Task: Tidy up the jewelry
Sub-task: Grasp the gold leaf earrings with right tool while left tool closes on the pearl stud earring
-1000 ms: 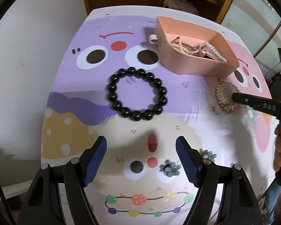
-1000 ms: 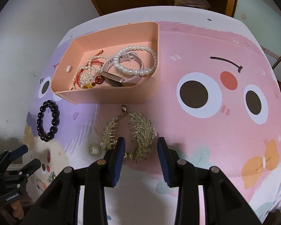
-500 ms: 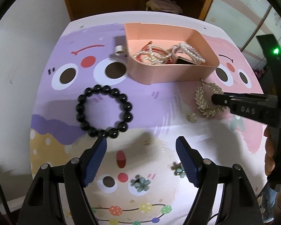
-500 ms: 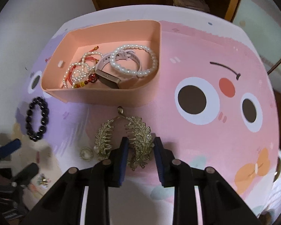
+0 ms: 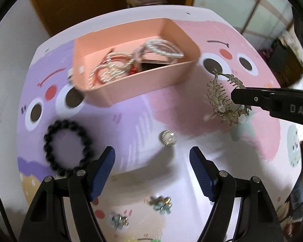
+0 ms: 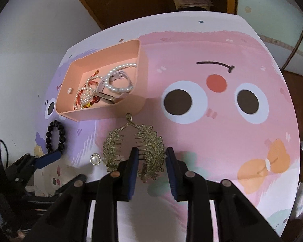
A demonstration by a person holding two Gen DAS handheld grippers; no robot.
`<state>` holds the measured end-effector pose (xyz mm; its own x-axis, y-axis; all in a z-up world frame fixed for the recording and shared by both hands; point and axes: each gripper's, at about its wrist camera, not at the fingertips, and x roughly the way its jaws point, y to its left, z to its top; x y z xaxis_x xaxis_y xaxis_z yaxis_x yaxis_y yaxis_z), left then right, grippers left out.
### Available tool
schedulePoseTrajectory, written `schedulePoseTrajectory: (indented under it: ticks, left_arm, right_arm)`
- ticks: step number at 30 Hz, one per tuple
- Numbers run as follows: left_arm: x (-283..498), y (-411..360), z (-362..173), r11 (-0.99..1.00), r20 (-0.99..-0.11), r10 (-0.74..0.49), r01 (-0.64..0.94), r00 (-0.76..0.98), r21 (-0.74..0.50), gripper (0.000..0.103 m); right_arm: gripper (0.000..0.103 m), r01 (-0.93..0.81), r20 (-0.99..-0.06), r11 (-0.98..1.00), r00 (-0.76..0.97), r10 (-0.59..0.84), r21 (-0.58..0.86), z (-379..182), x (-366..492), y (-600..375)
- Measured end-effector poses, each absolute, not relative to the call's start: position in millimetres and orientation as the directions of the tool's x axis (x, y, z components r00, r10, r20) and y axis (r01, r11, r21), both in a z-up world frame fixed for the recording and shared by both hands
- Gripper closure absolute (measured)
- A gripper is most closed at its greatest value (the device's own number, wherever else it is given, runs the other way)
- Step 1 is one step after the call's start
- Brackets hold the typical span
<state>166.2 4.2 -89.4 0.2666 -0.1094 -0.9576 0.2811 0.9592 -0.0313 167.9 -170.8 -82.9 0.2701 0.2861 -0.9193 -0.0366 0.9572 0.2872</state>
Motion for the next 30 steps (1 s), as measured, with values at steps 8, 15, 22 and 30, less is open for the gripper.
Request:
schedulePoseTrajectory:
  ticks: [8,15,22,30]
  left_arm:
    - [179,-15,-102,0.934,-0.973,-0.083,0.358,0.217,0.0,0.048]
    - [186,-20,-109,0.927,-0.982,-0.069,0.376,0.179,0.003,0.056]
    - [191,-34,-104,0.917,-0.99,-0.085,0.398,0.108,-0.036,0.088]
    - [195,-15,-89,0.939,-0.983,-0.145,0.33,0.114,-0.101,0.088]
  right_arm:
    - [0.076,-0.013,-0.91,0.946,0.27,0.314,0.323,-92,168,-174]
    - [0.076,-0.015,-0.902,0.939,0.272,0.336,0.345,-95,165,-178]
    - [0.076,-0.018,-0.896,0.934,0.277,0.348,0.357,-93,162,-186]
    - [0.076,-0.027,-0.888,0.931,0.292,0.355,0.363,-84,157,-191]
